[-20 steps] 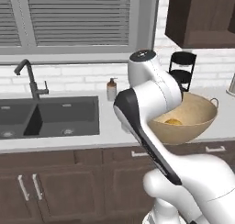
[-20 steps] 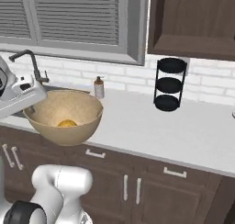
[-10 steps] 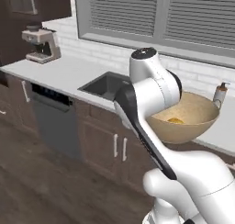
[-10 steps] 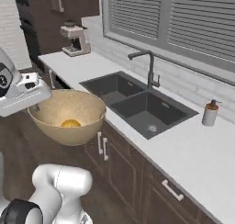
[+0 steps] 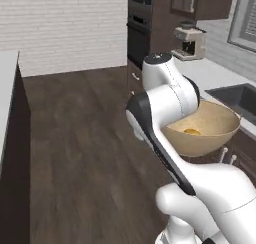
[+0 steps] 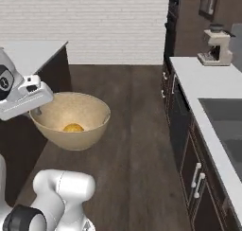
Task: Open the cabinet, pick up the bread from the cabinet and place it in the basket. Then move the basket to the dining counter.
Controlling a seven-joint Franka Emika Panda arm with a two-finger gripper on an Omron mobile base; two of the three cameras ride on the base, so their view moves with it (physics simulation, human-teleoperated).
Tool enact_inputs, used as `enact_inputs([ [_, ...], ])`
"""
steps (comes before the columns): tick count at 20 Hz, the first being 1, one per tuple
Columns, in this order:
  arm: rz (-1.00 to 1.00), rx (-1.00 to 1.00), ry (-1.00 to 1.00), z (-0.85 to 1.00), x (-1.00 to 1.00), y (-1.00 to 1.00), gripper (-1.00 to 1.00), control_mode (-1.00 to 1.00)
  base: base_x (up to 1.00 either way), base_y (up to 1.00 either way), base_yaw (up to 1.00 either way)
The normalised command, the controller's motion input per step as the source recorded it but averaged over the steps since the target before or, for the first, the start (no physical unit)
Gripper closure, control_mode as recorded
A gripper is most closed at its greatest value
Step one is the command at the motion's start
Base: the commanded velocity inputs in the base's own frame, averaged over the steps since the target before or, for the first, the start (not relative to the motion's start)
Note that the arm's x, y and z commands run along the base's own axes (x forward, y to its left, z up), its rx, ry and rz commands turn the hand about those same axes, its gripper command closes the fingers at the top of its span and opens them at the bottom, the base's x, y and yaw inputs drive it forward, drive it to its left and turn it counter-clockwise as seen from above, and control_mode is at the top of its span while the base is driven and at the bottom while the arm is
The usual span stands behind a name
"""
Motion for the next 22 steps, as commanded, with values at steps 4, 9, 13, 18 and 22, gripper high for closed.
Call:
enact_inputs([
  [4,0.00,0.00,0.00,0.00,0.00,0.00,1.00,1.00,-0.14,0.47,0.97],
  [9,0.00,0.00,0.00,0.00,0.00,0.00,1.00,1.00,0.03,0.10,0.85],
  [13,0.00,0.00,0.00,0.00,0.00,0.00,1.00,1.00,0.53,0.00,0.60],
  [18,0.00,0.00,0.00,0.00,0.00,0.00,1.00,1.00,0.56,0.00,0.64],
  [22,0.00,0.00,0.00,0.00,0.00,0.00,1.00,1.00,0.75,0.00,0.72],
])
